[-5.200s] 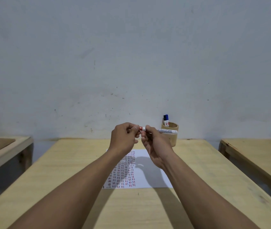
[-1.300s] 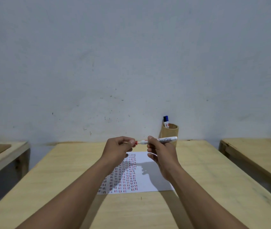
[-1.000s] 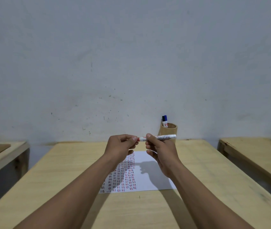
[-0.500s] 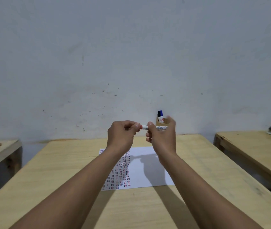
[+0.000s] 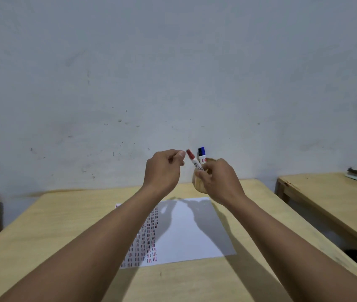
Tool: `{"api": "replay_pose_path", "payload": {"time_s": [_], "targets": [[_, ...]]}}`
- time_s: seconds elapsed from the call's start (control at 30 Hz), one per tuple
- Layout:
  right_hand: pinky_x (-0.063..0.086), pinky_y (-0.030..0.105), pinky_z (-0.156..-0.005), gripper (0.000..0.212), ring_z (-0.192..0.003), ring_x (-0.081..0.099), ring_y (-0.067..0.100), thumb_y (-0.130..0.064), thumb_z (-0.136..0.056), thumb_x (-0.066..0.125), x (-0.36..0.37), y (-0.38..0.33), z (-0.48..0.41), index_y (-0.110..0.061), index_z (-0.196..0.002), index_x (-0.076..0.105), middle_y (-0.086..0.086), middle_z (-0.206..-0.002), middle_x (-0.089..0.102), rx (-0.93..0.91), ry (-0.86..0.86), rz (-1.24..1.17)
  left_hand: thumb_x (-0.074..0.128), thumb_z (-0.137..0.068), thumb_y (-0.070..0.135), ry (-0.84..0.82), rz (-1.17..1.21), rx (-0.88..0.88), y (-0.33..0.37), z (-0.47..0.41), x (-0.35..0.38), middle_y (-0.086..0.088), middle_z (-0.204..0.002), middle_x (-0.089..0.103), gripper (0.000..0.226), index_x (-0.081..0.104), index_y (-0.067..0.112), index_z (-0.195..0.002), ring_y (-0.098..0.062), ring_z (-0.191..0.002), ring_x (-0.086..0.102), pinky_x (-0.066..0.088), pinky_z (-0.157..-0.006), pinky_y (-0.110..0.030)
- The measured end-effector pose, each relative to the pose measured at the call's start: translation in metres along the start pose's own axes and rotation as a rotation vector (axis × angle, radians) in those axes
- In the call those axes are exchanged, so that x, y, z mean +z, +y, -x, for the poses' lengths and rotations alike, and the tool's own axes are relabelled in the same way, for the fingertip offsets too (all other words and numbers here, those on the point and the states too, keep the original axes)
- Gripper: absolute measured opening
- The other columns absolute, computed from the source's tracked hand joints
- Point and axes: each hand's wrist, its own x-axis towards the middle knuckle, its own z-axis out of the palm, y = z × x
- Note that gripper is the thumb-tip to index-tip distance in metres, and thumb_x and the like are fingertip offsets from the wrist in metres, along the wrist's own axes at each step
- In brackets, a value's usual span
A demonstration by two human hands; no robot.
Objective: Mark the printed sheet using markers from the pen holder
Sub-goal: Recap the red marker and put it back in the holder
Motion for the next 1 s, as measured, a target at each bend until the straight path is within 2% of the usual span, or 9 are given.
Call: {"api": "replay_pose_path", "payload": {"time_s": [0.1, 0.2, 0.3, 0.43, 0.57, 0.7, 0.83, 0.93, 1.0], "targets": [[0.042, 0.033, -0.061, 0.025, -0.073, 0.06, 0.024, -0.026, -0.098, 0.061, -0.009, 0.009, -0.019, -0.006, -0.085, 0.07, 0.005, -0.077, 0.067, 0.028, 0.036, -0.025, 0.053, -0.1, 0.034, -0.021, 0.02, -0.025, -0.013, -0.007, 0.019, 0.005, -0.1, 0.075, 0.027, 0.073, 0.022, -0.113, -0.016, -0.095, 0.068, 0.05, -0.085, -0.03], [0.043, 0.031, -0.067, 0.014, -0.076, 0.059, 0.015, -0.026, -0.098, 0.059, -0.019, 0.016, -0.037, -0.015, -0.105, 0.065, -0.006, -0.08, 0.062, 0.046, 0.09, -0.076, 0.058, -0.098, 0.033, -0.081, -0.022, -0.066, -0.028, -0.013, 0.04, 0.001, -0.114, 0.071, 0.034, 0.066, 0.019, -0.128, -0.013, -0.098, 0.063, 0.044, -0.085, -0.024], [0.052, 0.037, -0.073, 0.021, -0.074, 0.059, 0.011, -0.023, -0.099, 0.058, -0.026, 0.021, -0.058, -0.018, -0.119, 0.056, -0.013, -0.079, 0.057, 0.071, 0.144, -0.157, 0.065, -0.094, 0.035, -0.13, -0.024, -0.103, -0.04, -0.02, 0.064, -0.003, -0.123, 0.067, 0.047, 0.057, 0.018, -0.137, -0.017, -0.106, 0.063, 0.05, -0.092, -0.031], [0.047, 0.034, -0.072, 0.021, -0.089, 0.06, 0.019, -0.021, -0.1, 0.057, -0.026, 0.028, -0.084, -0.016, -0.121, 0.055, -0.002, -0.099, 0.063, 0.077, 0.206, -0.164, 0.073, -0.087, 0.036, -0.185, -0.043, -0.136, -0.049, -0.031, 0.093, -0.007, -0.138, 0.058, 0.073, 0.04, 0.018, -0.15, -0.023, -0.124, 0.056, 0.047, -0.1, -0.034], [0.052, 0.035, -0.072, 0.02, -0.087, 0.064, 0.021, -0.025, -0.101, 0.056, -0.014, 0.038, -0.101, -0.017, -0.119, 0.06, 0.0, -0.097, 0.061, 0.103, 0.131, -0.129, 0.078, -0.082, 0.032, -0.211, -0.038, -0.179, -0.056, -0.039, 0.114, -0.01, -0.145, 0.052, 0.089, 0.03, 0.015, -0.155, -0.025, -0.132, 0.05, 0.045, -0.101, -0.034], [0.05, 0.03, -0.066, 0.022, -0.079, 0.062, 0.018, -0.027, -0.097, 0.064, 0.002, 0.052, -0.108, -0.011, -0.109, 0.072, 0.003, -0.094, 0.066, 0.138, -0.02, -0.093, 0.079, -0.078, 0.027, -0.217, -0.041, -0.168, -0.061, -0.044, 0.124, -0.007, -0.127, 0.061, 0.078, 0.041, 0.012, -0.145, -0.026, -0.115, 0.058, 0.044, -0.084, -0.03], [0.045, 0.025, -0.056, 0.014, -0.072, 0.062, 0.017, -0.017, -0.089, 0.072, 0.011, 0.062, -0.114, -0.006, -0.085, 0.081, 0.007, -0.091, 0.076, 0.191, -0.125, -0.138, 0.08, -0.075, 0.036, -0.196, -0.037, -0.157, -0.066, -0.047, 0.133, 0.005, -0.107, 0.062, 0.062, 0.052, 0.02, -0.128, -0.019, -0.096, 0.061, 0.054, -0.084, -0.035], [0.045, 0.024, -0.057, 0.019, -0.078, 0.063, 0.018, -0.005, -0.087, 0.064, 0.01, 0.069, -0.122, -0.007, -0.099, 0.08, 0.007, -0.102, 0.075, 0.22, -0.11, -0.125, 0.072, -0.079, 0.026, -0.17, -0.002, -0.163, -0.071, -0.048, 0.14, 0.004, -0.113, 0.068, 0.039, 0.055, 0.028, -0.114, -0.016, -0.094, 0.064, 0.057, -0.076, -0.032], [0.046, 0.024, -0.058, 0.026, -0.087, 0.065, 0.018, -0.008, -0.086, 0.067, 0.011, 0.074, -0.127, -0.014, -0.111, 0.075, 0.005, -0.108, 0.072, 0.201, -0.094, -0.065, 0.073, -0.08, 0.023, -0.166, 0.029, -0.147, -0.074, -0.048, 0.143, 0.006, -0.114, 0.067, 0.04, 0.055, 0.028, -0.115, -0.014, -0.094, 0.064, 0.051, -0.064, -0.021]]}}
